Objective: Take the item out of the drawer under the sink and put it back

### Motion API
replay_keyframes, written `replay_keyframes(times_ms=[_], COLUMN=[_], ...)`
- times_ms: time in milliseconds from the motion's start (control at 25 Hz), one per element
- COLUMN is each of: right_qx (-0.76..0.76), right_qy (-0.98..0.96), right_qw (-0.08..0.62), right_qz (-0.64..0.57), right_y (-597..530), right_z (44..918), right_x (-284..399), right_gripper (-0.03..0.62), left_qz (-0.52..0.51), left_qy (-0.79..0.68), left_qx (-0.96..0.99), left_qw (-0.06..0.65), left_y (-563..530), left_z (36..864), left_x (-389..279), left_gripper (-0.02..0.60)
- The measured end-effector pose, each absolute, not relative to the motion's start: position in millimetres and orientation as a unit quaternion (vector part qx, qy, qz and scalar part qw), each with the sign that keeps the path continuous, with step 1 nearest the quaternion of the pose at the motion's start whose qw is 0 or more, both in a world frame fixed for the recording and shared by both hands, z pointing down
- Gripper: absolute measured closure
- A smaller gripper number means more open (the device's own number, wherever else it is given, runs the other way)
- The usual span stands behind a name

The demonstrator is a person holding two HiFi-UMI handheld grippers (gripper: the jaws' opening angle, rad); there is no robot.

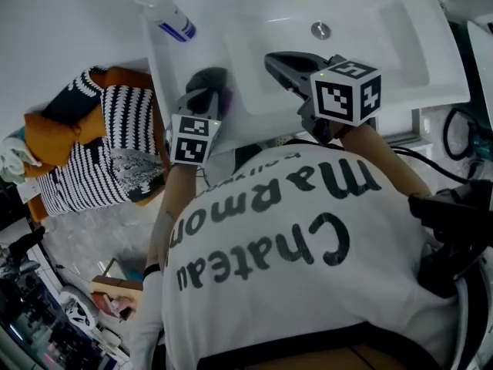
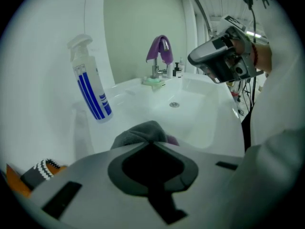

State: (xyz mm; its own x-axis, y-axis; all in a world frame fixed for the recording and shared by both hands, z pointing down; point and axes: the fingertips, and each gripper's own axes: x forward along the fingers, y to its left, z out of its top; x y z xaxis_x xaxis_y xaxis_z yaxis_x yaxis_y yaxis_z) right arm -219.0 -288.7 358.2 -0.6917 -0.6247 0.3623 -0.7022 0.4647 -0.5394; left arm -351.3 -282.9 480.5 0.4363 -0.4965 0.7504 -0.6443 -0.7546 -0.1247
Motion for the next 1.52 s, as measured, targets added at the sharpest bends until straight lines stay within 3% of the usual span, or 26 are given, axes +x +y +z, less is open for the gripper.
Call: replay_keyframes(times_ms=[1000,1080,1520], right_qx=[0.228,0.229,0.272], right_qy=[-0.879,-0.878,-0.879], right_qw=[0.101,0.104,0.098], right_qz=[0.405,0.407,0.379], right_y=[-247.4,-245.3,-221.4], right_z=[413.7,417.1,416.8], right_x=[-274.4,-277.8,-274.3], right_gripper=[0.582,0.583,0.582], left_qz=[0.415,0.417,0.411], left_qy=[-0.428,-0.422,-0.416], left_qx=[0.789,0.792,0.808], left_qw=[0.150,0.145,0.073], left_y=[-274.3,-272.8,-261.5], left_z=[488.5,488.1,491.4], left_x=[-366.1,-363.9,-351.5], left_gripper=[0.551,0.510,0.408])
